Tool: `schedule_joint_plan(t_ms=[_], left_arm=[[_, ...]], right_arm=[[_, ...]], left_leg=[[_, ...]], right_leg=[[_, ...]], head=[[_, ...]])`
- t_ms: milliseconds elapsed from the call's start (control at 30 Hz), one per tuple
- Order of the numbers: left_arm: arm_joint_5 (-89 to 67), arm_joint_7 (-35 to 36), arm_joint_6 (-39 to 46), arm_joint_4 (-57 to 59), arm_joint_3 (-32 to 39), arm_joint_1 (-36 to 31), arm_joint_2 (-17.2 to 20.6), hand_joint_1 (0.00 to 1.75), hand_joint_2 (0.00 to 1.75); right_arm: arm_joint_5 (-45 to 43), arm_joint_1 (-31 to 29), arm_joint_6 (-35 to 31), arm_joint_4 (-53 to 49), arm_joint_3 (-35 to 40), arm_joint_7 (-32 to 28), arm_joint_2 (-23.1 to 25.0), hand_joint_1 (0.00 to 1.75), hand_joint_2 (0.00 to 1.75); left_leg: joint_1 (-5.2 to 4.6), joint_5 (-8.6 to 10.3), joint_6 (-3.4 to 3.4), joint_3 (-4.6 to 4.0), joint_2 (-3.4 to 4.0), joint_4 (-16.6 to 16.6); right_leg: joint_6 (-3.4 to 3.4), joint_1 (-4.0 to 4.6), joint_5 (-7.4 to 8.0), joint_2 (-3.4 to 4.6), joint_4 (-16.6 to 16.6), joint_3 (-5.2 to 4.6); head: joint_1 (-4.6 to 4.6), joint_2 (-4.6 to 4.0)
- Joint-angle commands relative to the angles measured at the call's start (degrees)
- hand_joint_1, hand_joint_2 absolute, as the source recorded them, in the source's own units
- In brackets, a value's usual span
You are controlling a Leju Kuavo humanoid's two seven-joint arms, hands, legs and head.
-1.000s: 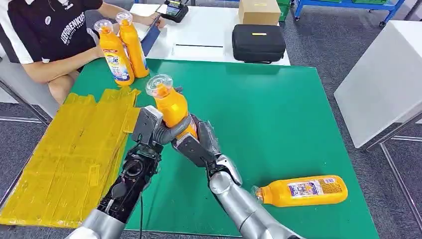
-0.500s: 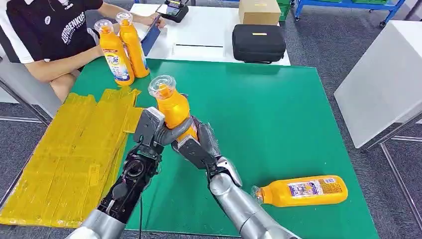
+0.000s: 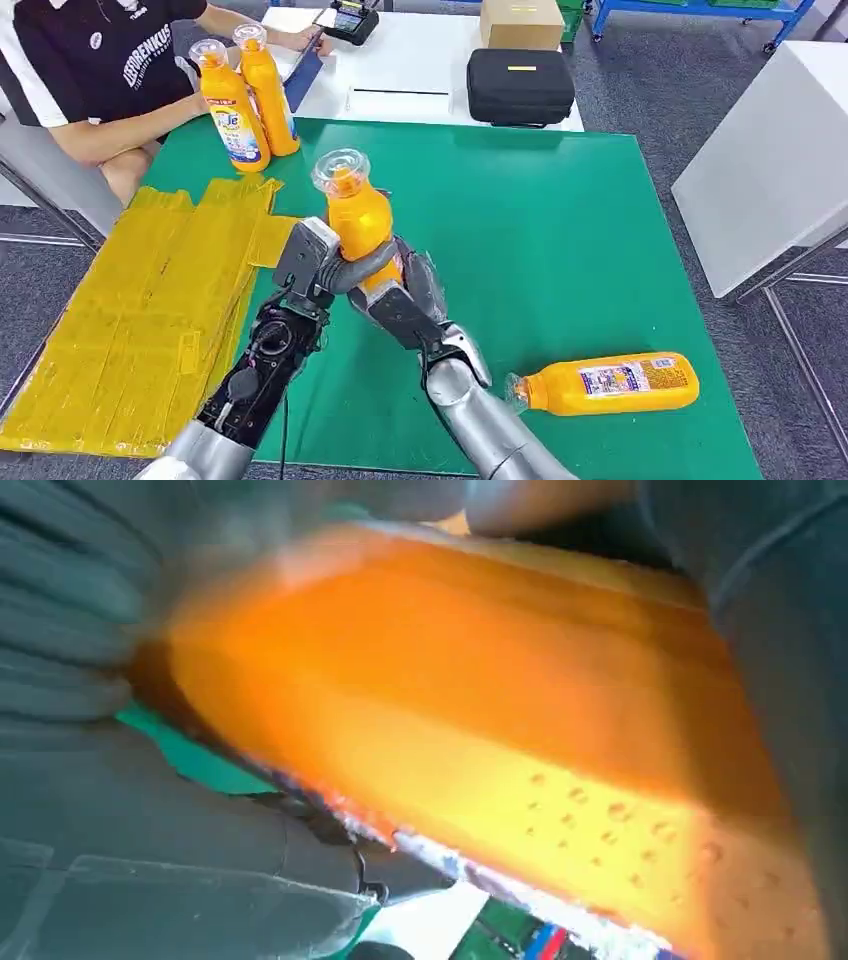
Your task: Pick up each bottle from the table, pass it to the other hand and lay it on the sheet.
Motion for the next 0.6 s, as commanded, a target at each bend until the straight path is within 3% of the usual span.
schedule_joint_plan(t_ms=[33, 200, 300, 333, 400, 433, 600], left_arm=[[-0.13, 0.39, 2.18, -0.98, 2.70, -0.95, 2.64, 1.75, 1.75], [-5.65, 0.13, 10.12, -3.91, 5.92, 1.34, 4.39, 1.75, 1.75], [-18.31, 2.76, 21.97, -6.04, 5.93, 1.73, 4.73, 1.75, 1.75], [-30.09, 7.56, 29.93, -5.53, 5.03, 0.91, 5.17, 1.75, 1.75], [-38.43, 12.07, 31.14, -4.89, 5.73, -0.52, 4.31, 1.75, 1.75], [-51.43, 17.64, 35.76, -2.68, 5.21, -1.59, 5.06, 1.75, 1.75], [-72.50, 25.48, 36.65, 5.62, 6.60, -3.31, 4.88, 1.75, 1.75]], right_arm=[[-3.94, 9.07, 1.07, -21.95, 0.91, -2.02, -4.50, 0.00, 1.75], [-6.85, 12.63, 1.42, -32.02, 1.73, -3.35, -5.77, 0.00, 1.75], [-6.60, 16.06, -1.48, -41.30, 0.12, -3.67, -6.51, 0.00, 1.75], [-5.81, 17.16, -2.75, -44.55, -0.81, -2.92, -6.71, 0.00, 1.75], [-6.35, 17.74, -2.98, -48.38, -2.51, -1.58, -7.08, 0.00, 1.75], [-6.15, 18.36, -3.35, -49.81, -3.83, -1.54, -6.75, 0.00, 1.75], [-6.51, 19.96, -2.72, -50.64, -5.98, -3.27, -6.23, 0.00, 1.75]], left_leg=[[0.03, -0.06, -0.09, 0.11, 0.01, -0.02], [0.01, -0.10, -0.11, 0.12, 0.11, -0.03], [0.01, -0.11, -0.14, 0.07, 0.00, -0.02], [0.04, -0.25, -0.21, 0.27, -0.03, 0.04], [0.03, -0.12, -0.13, 0.03, -0.05, 0.02], [0.05, -0.18, -0.16, 0.09, -0.15, 0.08], [0.00, -0.08, -0.13, 0.12, -0.08, -0.05]], right_leg=[[-0.08, 0.04, -0.06, -0.05, -0.03, 0.13], [-0.09, 0.02, -0.07, 0.05, -0.01, 0.12], [-0.09, 0.02, -0.09, -0.07, 0.01, 0.06], [-0.16, 0.06, -0.24, -0.13, 0.07, 0.28], [-0.09, 0.03, -0.11, -0.11, 0.04, 0.06], [-0.11, 0.06, -0.20, -0.23, 0.08, 0.15], [-0.09, 0.00, -0.09, -0.11, -0.04, 0.14]], head=[[0.02, 0.00], [-0.02, 0.00], [0.02, 0.00], [0.00, 0.00], [0.00, 0.00], [0.00, 0.00], [0.00, 0.00]])
